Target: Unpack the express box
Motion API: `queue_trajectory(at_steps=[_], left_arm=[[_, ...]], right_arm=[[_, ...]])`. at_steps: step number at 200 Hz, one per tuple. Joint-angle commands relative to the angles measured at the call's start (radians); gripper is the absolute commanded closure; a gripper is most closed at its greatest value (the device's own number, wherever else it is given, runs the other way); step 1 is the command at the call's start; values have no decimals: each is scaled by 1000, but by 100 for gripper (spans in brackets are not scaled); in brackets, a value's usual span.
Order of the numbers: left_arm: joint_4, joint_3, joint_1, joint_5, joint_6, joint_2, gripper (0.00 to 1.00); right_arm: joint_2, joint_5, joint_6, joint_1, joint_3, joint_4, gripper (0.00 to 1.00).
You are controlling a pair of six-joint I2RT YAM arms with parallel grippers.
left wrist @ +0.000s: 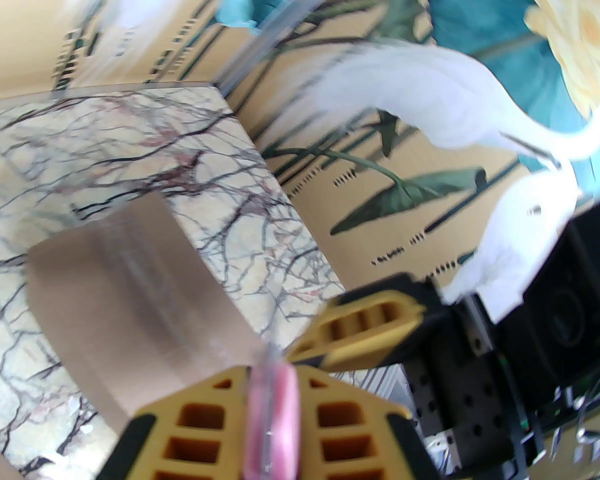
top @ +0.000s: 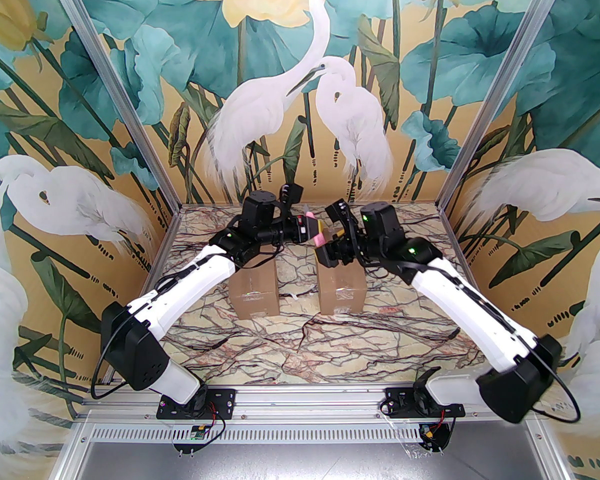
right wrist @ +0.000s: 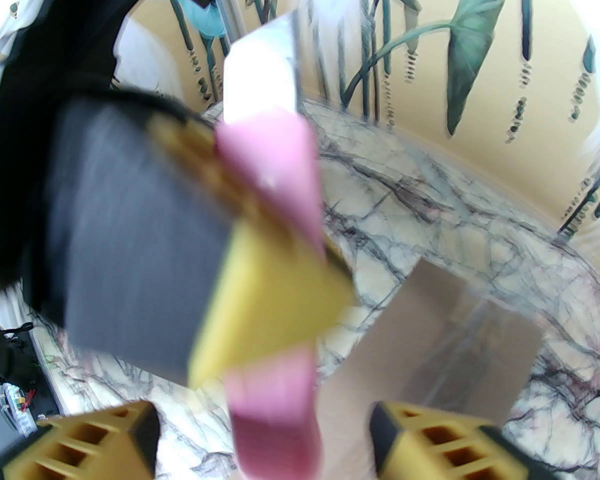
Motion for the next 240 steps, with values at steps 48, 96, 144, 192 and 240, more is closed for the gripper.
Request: queue_trajectory(at_steps=[48,96,144,192,240], left_arm=[[-275,199,88,58,-177,12,100],[-306,223,91,98,-301,26,100],[-237,120,89,116,-389,-10,100],[-242,125,81,118,-404,-7,100],[-239,140,75,124,-415,5,100]], right_arm=[[-294,27,-388,20,-519,751,29],[-218,169,-796,135,-518,950,37],[-79,225,-995,190,-514,1159,45],[17,291,-1075,196,-506,1287,54],[78,364,-1115,202,-477,1298,58]])
